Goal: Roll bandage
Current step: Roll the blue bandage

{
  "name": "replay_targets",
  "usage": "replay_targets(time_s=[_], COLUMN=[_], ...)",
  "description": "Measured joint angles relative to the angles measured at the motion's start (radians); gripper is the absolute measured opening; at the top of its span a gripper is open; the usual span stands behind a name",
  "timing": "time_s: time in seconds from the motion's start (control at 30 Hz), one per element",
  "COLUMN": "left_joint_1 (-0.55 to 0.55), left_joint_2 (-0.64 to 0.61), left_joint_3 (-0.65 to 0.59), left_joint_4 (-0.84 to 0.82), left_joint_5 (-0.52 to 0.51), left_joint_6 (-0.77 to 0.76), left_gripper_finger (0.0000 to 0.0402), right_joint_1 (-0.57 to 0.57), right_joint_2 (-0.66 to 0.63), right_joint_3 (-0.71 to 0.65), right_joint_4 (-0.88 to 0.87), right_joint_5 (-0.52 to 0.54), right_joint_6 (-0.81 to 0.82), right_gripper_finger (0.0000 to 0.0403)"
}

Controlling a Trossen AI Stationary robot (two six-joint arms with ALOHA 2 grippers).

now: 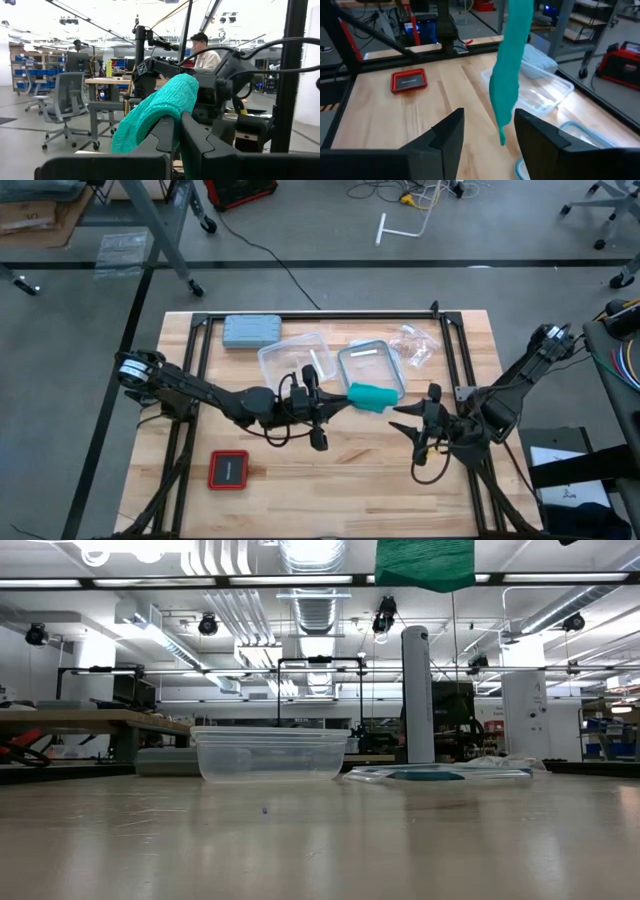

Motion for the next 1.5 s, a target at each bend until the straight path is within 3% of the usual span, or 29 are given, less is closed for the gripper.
replay_targets(time_s=[0.13, 0.3, 0.63, 0.73, 0.87, 0.93, 1.5], left_joint_1=[0.000, 0.000, -0.011, -0.011, -0.011, -0.011, -0.009], left_joint_2=[0.000, 0.000, -0.001, -0.001, -0.002, -0.002, -0.002], left_joint_3=[0.000, 0.000, 0.000, 0.000, 0.000, 0.000, 0.000], left_joint_4=[0.011, 0.016, 0.033, 0.048, 0.053, 0.053, -0.063], left_joint_5=[0.027, 0.029, 0.032, 0.054, 0.058, 0.057, -0.102], left_joint_6=[-0.004, -0.017, -0.032, -0.039, -0.040, -0.040, -0.021], left_gripper_finger=[0.0003, 0.0003, 0.0002, 0.0002, 0.0002, 0.0002, 0.0002], right_joint_1=[-0.028, -0.062, -0.128, -0.152, -0.163, -0.162, -0.127], right_joint_2=[0.000, 0.000, 0.000, 0.005, 0.018, 0.023, 0.024], right_joint_3=[0.000, 0.000, 0.000, -0.001, -0.015, -0.017, -0.014], right_joint_4=[0.004, 0.067, 0.088, 0.105, 0.179, 0.207, 0.554], right_joint_5=[-0.010, -0.119, -0.122, -0.145, -0.266, -0.315, -0.621], right_joint_6=[-0.010, -0.047, -0.109, -0.115, -0.144, -0.156, -0.194], right_gripper_finger=[0.0170, 0.0170, 0.0167, 0.0144, 0.0043, 0.0013, 0.0000])
